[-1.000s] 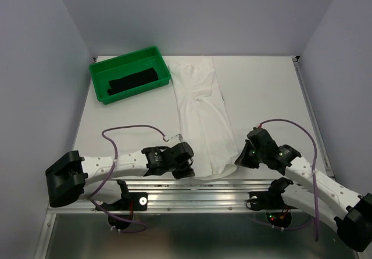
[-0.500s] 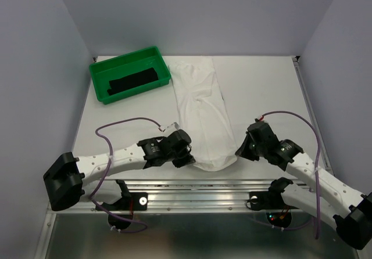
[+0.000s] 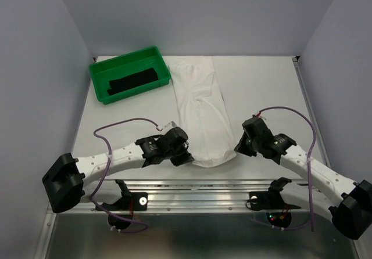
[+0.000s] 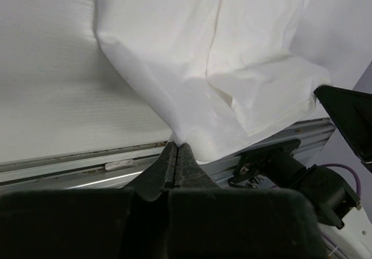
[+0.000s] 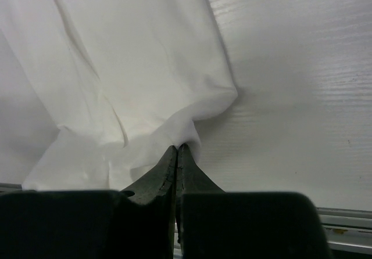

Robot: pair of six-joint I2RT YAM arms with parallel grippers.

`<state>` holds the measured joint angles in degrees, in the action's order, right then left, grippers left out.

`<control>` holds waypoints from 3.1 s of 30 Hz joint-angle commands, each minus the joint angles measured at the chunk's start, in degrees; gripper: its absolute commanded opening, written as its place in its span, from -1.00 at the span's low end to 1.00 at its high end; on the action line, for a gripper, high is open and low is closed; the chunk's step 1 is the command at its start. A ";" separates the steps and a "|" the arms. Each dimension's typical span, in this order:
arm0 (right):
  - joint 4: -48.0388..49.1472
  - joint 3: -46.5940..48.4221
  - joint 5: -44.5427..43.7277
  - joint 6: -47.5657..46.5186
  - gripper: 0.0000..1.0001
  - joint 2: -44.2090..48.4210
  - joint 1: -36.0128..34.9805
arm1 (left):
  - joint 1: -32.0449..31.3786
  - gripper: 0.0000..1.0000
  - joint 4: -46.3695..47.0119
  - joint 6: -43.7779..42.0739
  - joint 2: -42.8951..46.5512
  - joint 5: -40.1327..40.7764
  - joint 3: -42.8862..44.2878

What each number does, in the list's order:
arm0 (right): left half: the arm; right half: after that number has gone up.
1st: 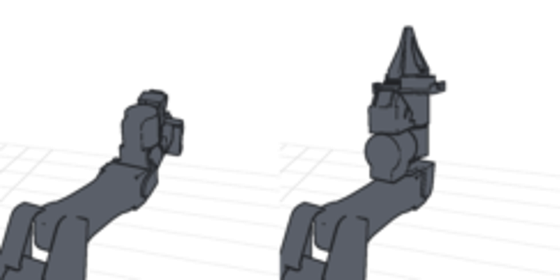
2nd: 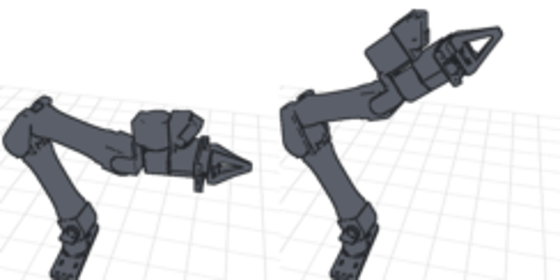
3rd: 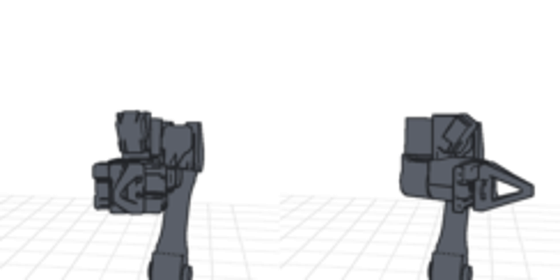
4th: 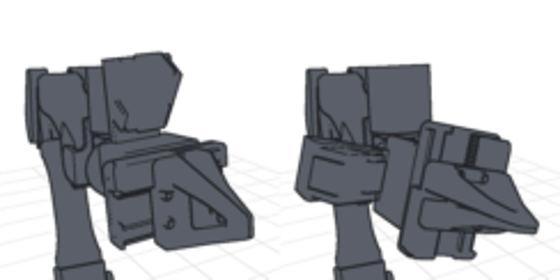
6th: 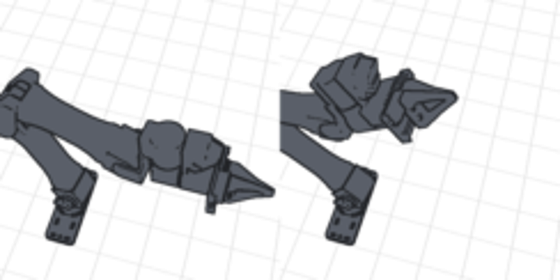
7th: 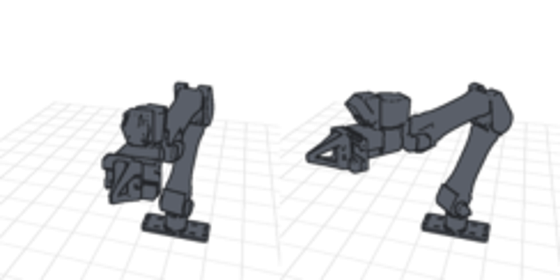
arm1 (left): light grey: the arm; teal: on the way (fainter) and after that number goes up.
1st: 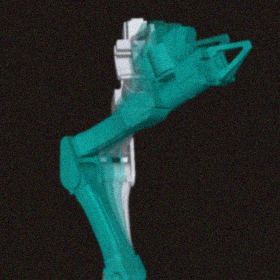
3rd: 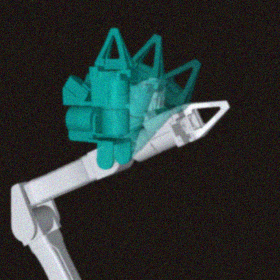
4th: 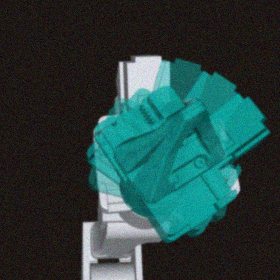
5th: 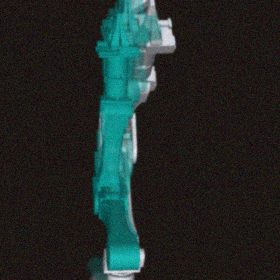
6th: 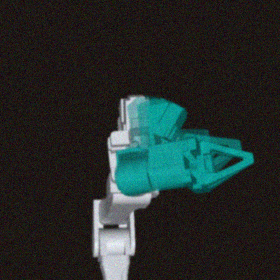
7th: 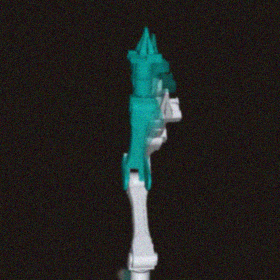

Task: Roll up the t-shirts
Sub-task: Roll the T-shirt to the center of the board.

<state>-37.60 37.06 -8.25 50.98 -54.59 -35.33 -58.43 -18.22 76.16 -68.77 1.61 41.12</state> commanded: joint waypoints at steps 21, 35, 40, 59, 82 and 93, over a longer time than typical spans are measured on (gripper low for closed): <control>10.01 7.32 -7.22 -3.34 -0.99 -15.19 -0.26 | 8.25 -1.00 2.57 -4.97 -8.83 0.24 0.97; 11.94 10.75 -9.24 -3.96 -0.89 -22.84 -0.26 | 10.09 -0.71 1.08 -11.21 -15.51 2.52 7.30; 11.42 10.84 -9.24 -4.40 -0.22 -20.82 -0.26 | 10.18 0.21 -2.96 -12.88 -12.97 7.96 11.96; 7.10 0.92 -1.16 -1.41 -0.66 -4.12 -0.79 | -1.77 -0.80 -0.35 -11.22 -8.21 7.02 9.60; 14.84 9.52 -3.26 -6.77 -0.96 -25.13 -4.04 | 4.91 -1.00 6.79 -14.11 -17.53 4.63 3.96; 14.84 6.19 -8.71 -7.83 -0.98 -28.46 -0.45 | 5.88 -1.00 8.02 -16.48 -21.66 3.49 3.09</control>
<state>-23.73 44.47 -12.60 44.25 -81.32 -36.64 -52.77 -10.22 61.58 -88.95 4.75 45.06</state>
